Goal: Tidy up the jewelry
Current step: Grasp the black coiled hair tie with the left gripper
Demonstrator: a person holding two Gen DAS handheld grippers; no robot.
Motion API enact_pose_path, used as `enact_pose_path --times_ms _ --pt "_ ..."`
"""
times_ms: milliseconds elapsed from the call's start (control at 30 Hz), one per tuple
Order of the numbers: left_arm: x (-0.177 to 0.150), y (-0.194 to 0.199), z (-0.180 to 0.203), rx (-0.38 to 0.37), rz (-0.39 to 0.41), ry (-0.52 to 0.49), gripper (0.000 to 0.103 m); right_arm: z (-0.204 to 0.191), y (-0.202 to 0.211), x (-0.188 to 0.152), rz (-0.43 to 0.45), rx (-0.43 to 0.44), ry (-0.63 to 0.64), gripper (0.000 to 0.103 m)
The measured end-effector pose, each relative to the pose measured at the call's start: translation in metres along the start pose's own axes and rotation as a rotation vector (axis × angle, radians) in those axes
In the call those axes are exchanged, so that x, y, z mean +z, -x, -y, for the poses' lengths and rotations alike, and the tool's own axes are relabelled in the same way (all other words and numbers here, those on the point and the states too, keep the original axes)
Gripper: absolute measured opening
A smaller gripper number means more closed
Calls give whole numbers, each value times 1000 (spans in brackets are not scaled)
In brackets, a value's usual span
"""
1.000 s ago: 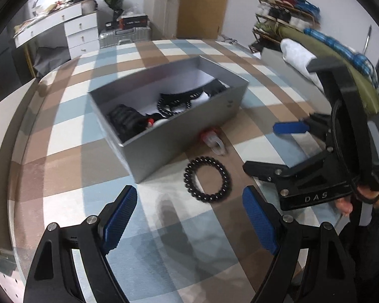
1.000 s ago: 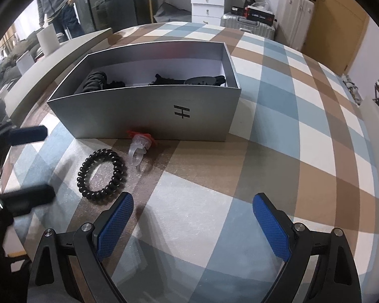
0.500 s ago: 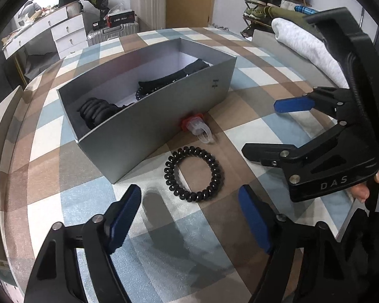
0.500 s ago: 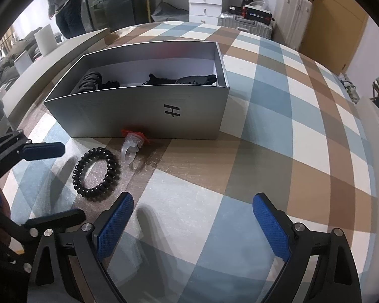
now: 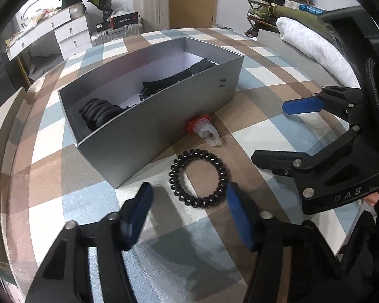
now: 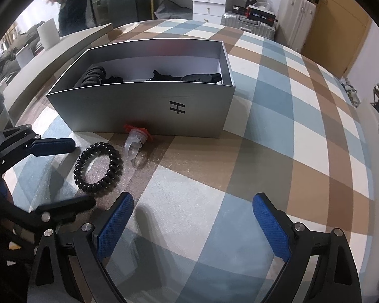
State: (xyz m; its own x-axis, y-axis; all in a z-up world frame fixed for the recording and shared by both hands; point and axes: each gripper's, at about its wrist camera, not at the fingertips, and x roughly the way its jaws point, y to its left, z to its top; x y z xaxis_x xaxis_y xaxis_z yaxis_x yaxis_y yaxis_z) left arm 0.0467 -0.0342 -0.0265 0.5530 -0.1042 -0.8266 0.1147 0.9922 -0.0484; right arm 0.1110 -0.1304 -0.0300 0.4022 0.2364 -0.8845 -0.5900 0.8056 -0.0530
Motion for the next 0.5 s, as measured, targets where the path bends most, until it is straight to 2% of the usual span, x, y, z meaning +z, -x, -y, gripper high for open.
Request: enact_pose_path --times_ms 33,67,167,500 --pt "0 1 0 -5 4 0 41 0 0 0 -1 0 1 96" --pt "0 1 0 -9 7 -2 36 0 0 0 -2 -1 1 96" --pt "-2 2 0 -18 13 -12 31 -2 0 0 -3 -1 4 96" --pt "-3 4 1 -9 22 -29 27 -4 -1 0 -5 0 13 96"
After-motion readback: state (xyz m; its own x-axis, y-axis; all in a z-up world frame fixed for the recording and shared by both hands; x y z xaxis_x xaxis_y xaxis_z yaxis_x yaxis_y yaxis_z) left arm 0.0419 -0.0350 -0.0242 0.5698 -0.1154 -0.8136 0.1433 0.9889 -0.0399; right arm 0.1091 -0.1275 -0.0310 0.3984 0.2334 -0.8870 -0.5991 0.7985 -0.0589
